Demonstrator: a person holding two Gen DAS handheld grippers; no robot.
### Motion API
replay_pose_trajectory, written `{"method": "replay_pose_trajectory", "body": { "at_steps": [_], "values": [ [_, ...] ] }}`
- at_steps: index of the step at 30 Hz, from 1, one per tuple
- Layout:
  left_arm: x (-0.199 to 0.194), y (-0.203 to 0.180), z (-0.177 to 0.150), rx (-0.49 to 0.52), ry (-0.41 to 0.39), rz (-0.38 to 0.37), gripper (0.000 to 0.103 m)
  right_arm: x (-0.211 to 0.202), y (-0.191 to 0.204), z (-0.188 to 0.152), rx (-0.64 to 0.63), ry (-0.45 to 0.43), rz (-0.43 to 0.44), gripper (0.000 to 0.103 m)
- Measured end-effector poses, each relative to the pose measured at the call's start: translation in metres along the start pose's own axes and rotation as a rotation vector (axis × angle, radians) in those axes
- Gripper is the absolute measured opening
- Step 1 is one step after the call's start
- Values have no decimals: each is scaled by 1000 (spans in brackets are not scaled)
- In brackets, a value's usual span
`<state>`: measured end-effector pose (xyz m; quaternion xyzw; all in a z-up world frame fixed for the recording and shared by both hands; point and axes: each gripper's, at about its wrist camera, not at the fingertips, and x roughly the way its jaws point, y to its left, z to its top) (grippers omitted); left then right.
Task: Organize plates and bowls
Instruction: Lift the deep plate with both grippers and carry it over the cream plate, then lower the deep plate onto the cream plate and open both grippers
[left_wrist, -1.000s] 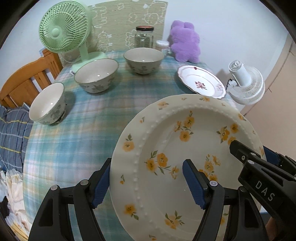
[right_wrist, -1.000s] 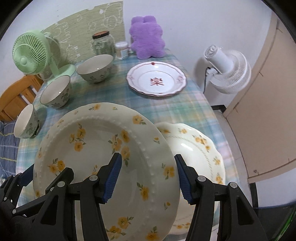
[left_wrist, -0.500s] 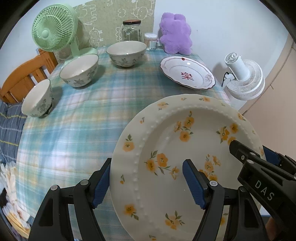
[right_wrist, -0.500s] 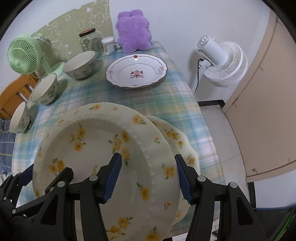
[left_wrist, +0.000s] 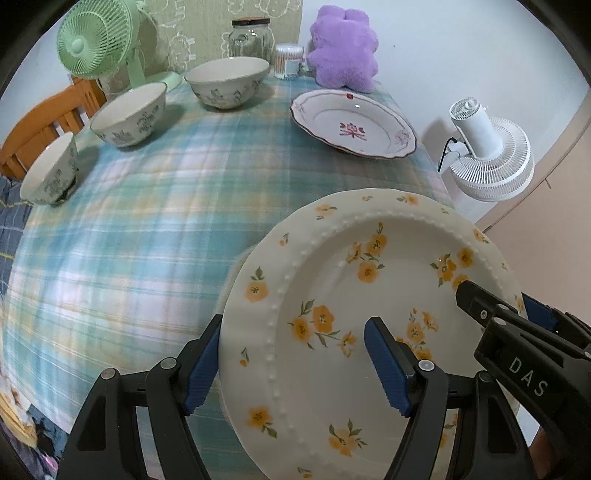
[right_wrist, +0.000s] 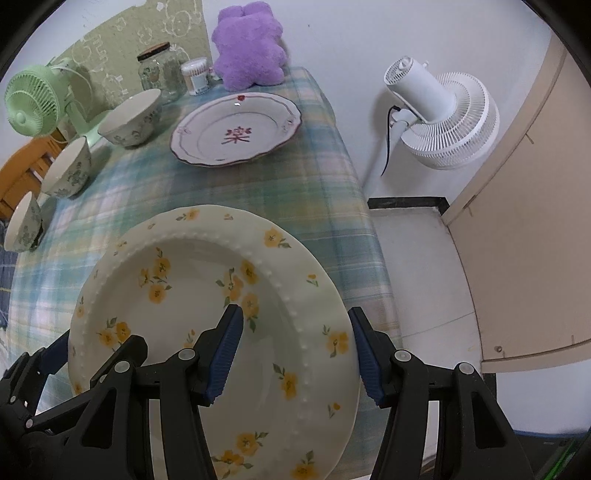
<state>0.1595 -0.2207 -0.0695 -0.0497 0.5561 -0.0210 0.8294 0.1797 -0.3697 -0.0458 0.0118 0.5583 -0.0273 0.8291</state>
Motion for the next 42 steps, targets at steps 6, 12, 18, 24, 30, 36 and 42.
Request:
{"method": "replay_pose_trajectory", "body": {
  "at_steps": [6,12,18,24,30,36,42],
  "values": [
    [12,-12,-1,-13,17,2,75,12,-13,1,-22,23,-8,61],
    [20,-18,-2,-10,33,11,75,21,-19,1,-34,46,-8,61],
    [28,-20,-4,-9,43,33,75,25,-18,-2,-56,52,-11,61],
    [32,-19,-7,-17,53,45,77,28,-18,-4,-69,56,-11,61],
    [33,-21,-7,-14,50,72,78,29,-17,-3,-77,57,-11,61],
    [34,-29,-8,19,44,148,80,31,-13,-6,-79,54,-23,61],
    [33,-29,-9,53,35,166,82,31,-14,-7,-77,60,-7,61]
  ]
}}
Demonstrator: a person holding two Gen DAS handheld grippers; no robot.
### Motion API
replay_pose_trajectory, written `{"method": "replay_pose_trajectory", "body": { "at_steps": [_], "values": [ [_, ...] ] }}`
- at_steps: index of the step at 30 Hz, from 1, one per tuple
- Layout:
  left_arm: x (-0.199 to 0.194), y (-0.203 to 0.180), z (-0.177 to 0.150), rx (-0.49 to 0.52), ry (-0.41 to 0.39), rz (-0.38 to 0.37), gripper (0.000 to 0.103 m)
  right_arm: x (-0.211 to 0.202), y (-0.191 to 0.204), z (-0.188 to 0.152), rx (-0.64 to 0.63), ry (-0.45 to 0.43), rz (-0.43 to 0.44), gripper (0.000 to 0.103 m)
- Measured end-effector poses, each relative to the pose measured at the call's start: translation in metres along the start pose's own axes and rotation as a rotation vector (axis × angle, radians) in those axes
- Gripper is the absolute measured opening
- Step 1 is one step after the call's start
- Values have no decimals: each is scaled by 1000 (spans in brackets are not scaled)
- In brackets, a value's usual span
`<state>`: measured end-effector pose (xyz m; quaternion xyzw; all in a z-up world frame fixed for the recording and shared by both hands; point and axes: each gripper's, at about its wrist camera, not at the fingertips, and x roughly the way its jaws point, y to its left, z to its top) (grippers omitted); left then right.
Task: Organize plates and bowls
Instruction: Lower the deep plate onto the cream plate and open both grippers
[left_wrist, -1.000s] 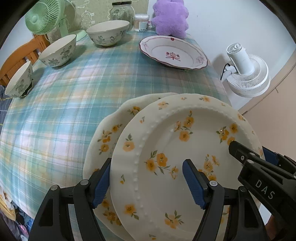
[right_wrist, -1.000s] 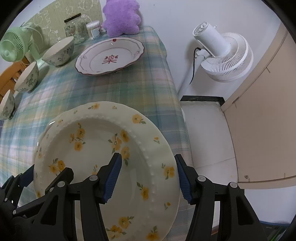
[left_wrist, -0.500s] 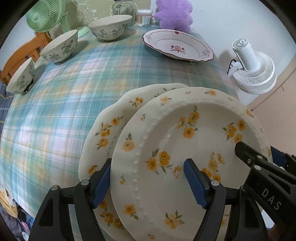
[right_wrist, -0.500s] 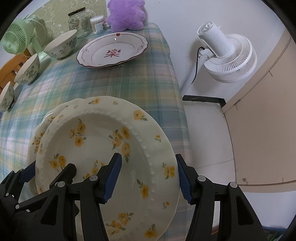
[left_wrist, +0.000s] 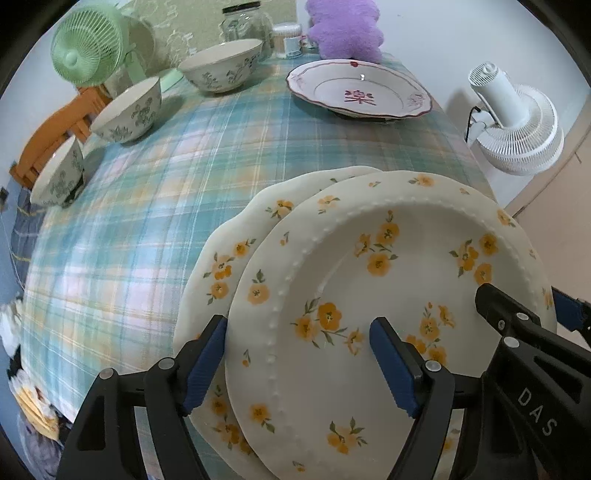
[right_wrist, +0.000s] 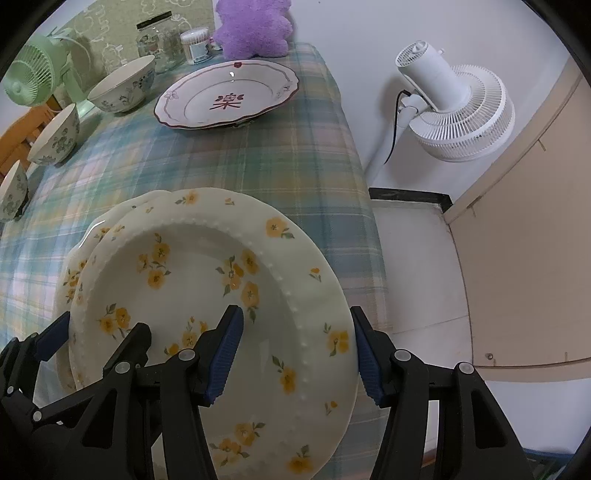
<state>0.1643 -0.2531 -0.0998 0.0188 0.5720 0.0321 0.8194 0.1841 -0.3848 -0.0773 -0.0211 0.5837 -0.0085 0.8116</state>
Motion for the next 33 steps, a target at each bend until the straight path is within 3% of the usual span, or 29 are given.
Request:
{"method": "replay_pose_trajectory", "body": {
  "at_steps": [8,11,23,33],
  "values": [
    [-18,-5,-3,85,-32,-61,89,-19,-1,-6,-20,-15,-6,61],
    [-15,-5,-5,92,-9,-81,89,-19,2,-10,-20,-5,-17,56],
    [-17,6,-6,129,-28,-76,90,-6,17,-12,-7,6,-24,54],
    [-19,20,-3,141,-25,-124,91,-1,25,-7,23,4,-46,54]
  ]
}}
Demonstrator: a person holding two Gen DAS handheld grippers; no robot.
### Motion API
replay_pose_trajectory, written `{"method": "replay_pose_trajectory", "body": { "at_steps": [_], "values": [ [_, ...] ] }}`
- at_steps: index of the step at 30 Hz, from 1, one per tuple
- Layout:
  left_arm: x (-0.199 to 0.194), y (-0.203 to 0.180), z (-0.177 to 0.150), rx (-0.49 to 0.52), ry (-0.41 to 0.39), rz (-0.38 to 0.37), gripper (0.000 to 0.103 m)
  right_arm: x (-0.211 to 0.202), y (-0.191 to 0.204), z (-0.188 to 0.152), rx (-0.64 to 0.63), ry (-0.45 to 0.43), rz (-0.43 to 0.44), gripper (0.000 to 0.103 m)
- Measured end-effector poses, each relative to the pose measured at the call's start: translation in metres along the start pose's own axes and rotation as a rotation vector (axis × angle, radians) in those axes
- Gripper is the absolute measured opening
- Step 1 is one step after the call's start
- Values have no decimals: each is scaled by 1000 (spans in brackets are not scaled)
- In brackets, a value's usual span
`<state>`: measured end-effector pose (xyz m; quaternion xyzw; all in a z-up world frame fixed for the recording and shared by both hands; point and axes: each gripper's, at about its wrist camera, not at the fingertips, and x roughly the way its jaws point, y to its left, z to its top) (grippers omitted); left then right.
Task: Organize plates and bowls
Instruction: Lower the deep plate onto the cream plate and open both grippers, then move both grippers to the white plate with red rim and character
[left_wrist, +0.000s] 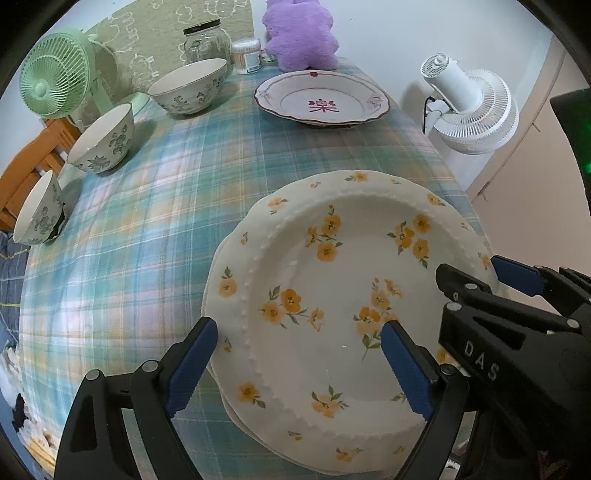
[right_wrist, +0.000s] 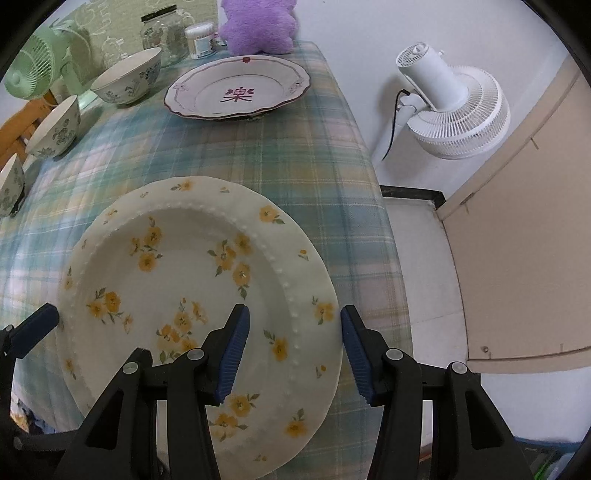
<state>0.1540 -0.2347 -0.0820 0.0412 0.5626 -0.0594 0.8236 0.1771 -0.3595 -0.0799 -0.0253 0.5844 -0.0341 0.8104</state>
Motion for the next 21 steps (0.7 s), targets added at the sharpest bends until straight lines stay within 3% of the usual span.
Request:
{"method": "replay_pose_trajectory", "body": {
  "at_steps": [5,9,21],
  "values": [
    [-9,13,2,6,-16,-6,92,-6,-3,1,62,2,8,57],
    [-24,24,5,17,-43,-25,93,-24,6,0,79,-39,46,71],
    [-73,60,24,62,-164,-72,96,-86,42,5,168,-151,31,73]
  ]
}}
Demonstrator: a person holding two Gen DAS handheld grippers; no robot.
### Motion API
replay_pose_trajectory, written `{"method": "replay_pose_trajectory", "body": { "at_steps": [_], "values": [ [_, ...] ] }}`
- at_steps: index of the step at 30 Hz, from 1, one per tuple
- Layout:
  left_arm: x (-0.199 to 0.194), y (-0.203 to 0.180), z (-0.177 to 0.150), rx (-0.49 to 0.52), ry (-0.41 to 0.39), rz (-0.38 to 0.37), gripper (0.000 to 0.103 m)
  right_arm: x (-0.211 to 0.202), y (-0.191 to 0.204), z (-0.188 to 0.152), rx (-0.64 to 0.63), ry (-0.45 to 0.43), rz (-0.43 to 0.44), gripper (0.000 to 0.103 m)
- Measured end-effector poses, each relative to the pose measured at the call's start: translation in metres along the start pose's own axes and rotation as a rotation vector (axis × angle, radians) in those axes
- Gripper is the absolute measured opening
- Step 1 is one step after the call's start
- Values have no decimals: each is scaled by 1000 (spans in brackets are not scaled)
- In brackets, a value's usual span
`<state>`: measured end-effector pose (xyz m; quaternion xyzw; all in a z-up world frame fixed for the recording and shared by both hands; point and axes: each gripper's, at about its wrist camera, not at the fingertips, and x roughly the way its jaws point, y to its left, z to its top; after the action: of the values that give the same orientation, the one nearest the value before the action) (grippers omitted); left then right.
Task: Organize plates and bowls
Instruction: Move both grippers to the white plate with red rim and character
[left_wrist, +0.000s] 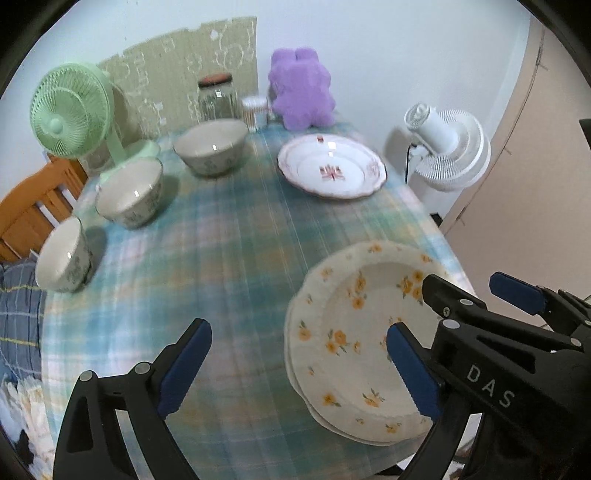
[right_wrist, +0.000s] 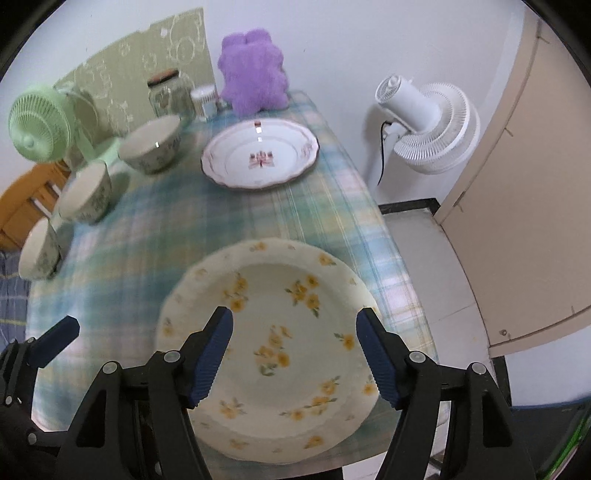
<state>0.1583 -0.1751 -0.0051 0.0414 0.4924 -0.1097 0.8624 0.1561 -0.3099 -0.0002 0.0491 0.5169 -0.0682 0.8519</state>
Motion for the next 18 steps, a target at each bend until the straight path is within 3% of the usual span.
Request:
{"method": "replay_pose_trajectory", "body": {
  "at_steps": [4,9,14,18],
  "values": [
    [-11,7,12,0,-38,-42,96,-18,10,8,10,-70,-16,75],
    [-17,6,31,14,-89,-29,96,-31,11,25,16,-130,1,77],
    [-6,2,55,-2,-99,-5,96,-28,5,49,-25,-144,43,83],
    [11,-3,76,-40,-95,15,96,-16,-3,74,-63,-149,24,83]
  ]
}}
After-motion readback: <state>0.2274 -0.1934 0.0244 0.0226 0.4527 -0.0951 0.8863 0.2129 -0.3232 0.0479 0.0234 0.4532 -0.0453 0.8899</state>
